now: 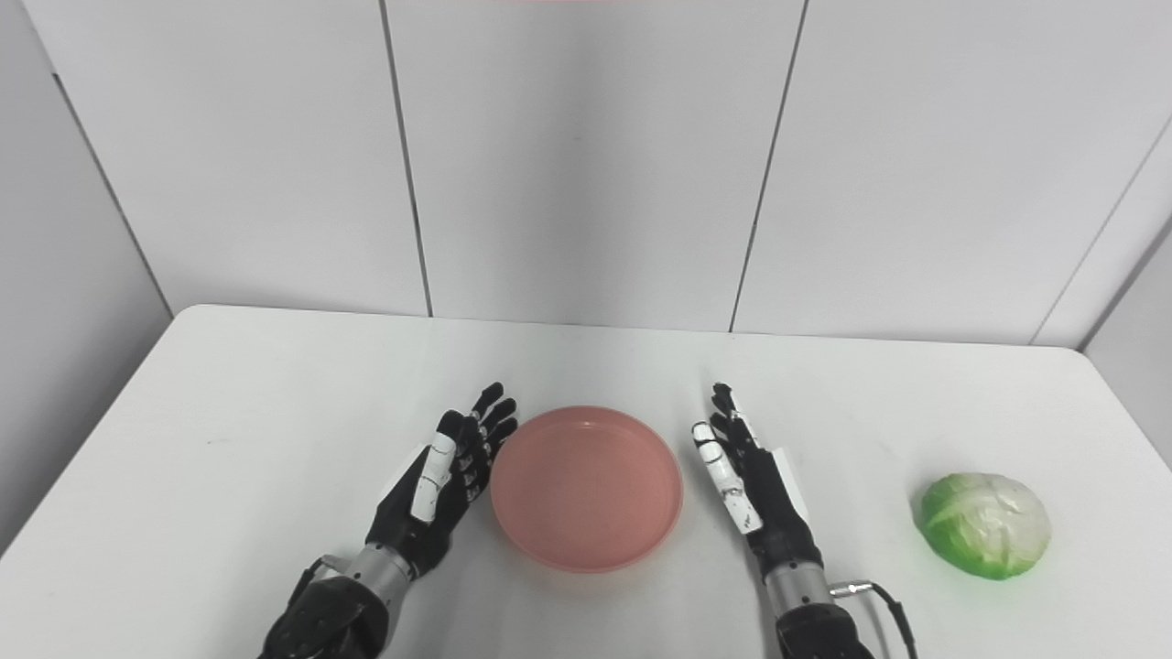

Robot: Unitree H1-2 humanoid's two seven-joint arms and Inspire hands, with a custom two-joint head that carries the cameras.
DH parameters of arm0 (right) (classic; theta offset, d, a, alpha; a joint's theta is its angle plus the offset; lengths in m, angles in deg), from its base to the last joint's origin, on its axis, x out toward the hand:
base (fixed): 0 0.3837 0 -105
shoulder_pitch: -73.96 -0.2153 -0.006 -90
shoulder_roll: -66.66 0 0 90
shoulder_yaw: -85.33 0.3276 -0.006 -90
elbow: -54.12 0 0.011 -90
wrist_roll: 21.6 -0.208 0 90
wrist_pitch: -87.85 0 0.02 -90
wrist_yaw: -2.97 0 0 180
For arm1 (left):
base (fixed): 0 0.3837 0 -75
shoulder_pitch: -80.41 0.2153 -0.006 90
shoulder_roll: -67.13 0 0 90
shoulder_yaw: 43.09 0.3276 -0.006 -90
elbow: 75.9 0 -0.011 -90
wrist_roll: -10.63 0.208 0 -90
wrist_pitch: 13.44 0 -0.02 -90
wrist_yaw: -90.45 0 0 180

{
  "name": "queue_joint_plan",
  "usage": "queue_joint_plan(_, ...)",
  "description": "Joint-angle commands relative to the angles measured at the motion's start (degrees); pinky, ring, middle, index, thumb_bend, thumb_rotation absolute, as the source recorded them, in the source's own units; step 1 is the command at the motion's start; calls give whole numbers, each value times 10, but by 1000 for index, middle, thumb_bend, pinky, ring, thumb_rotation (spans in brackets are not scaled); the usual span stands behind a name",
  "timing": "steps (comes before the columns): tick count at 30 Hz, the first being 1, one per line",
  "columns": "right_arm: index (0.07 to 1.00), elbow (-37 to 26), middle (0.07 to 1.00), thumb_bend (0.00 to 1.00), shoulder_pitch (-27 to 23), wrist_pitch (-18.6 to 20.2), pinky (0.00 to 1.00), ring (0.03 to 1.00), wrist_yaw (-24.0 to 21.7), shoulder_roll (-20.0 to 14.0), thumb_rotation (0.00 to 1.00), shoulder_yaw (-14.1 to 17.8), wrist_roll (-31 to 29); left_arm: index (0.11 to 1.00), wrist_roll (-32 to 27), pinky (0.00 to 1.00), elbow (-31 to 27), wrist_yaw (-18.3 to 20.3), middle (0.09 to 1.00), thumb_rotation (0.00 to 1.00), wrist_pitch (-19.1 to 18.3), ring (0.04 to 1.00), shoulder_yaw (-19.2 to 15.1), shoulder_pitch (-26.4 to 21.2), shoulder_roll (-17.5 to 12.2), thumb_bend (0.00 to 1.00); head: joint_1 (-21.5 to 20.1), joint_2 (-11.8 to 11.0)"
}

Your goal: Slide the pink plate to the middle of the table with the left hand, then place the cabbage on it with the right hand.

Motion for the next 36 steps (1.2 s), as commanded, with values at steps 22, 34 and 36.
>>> queue_joint_plan(22, 931, -234, 900, 953, -54, 72, 776, 869, -32, -182, 751, 79, 122, 966, 67, 931, 54, -14, 964, 1000, 40, 951, -27, 15, -15, 885, -97, -12)
queue_joint_plan(34, 919, -235, 915, 978, 15, 114, 858, 905, -42, -279, 698, 181, 132, 958, 47, 968, 75, 16, 961, 1000, 42, 950, -44, 14, -37, 883, -158, -5)
queue_joint_plan(36, 916, -231, 906, 973, 31, 112, 842, 895, -49, -296, 644, 192, 128, 958, 40, 979, 88, 23, 962, 1000, 48, 954, -50, 10, -41, 886, -171, -4)
